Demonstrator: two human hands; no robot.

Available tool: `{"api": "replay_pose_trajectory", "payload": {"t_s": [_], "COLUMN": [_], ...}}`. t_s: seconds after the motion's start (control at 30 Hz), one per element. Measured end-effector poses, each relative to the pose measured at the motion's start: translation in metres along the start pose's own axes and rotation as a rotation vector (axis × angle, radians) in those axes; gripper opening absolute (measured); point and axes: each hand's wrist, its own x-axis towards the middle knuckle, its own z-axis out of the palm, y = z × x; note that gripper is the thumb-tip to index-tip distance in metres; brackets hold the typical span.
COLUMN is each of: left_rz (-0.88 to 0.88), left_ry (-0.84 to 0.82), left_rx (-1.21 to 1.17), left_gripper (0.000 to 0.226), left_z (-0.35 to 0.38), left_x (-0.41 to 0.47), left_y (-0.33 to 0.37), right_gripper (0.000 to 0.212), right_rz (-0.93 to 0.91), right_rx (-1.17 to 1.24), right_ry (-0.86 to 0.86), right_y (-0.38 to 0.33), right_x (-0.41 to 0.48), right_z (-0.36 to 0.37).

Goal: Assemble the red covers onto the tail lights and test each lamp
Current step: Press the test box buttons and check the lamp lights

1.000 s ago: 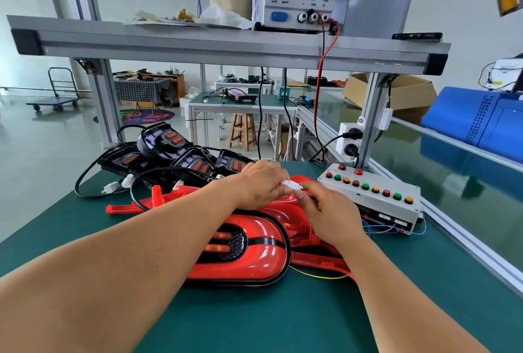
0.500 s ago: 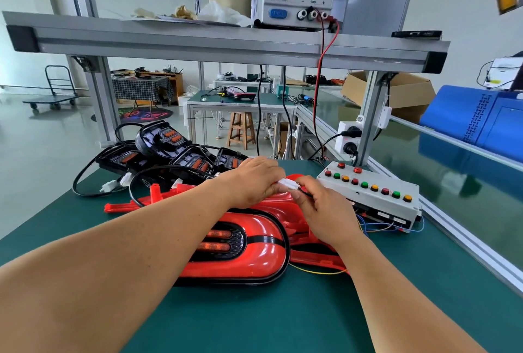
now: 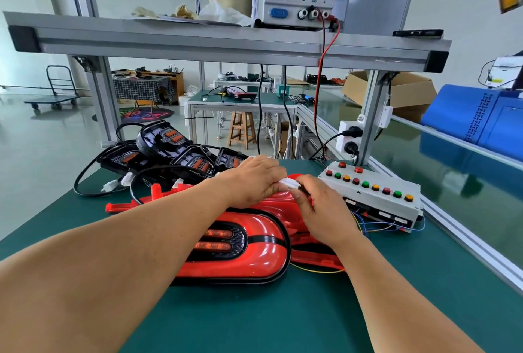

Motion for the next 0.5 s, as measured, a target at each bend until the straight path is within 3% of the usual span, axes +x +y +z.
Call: {"api": "replay_pose_trajectory", "payload": {"t_s": [0.1, 0.23, 0.3, 0.37, 0.5], "left_rz": [-0.117, -0.139, -0.15, -0.162, -0.307], "left_ry": [0.042, 0.042, 0.045, 0.0, -0.085], "left_rx": [-0.004, -0.02, -0.044, -0.08, -0.215], "left_gripper": [0.034, 0.059, 0.055, 0.044, 0.056], "left_z": [-0.005, -0.011, -0.01, -0.01, -0.021], "left_x": [-0.005, -0.007, -0.004, -0.004, -0.015], "left_y": [-0.014, -0.021, -0.016, -0.014, -0.025], "right_gripper": [0.029, 0.029, 0.031, 0.041, 0.054], "right_rz": [0.099, 0.141, 0.149, 0.205, 0.249], "right_rx": [0.023, -0.023, -0.118, -0.21, -0.299], "right_ry": [0.023, -0.018, -0.05, -0.096, -0.089], "right_y": [0.012, 0.015, 0.009, 0.008, 0.012], "right_x": [-0.003, -0.003, -0.001, -0.001, -0.003], "right_z": [-0.006, -0.007, -0.002, -0.001, -0.005]}}
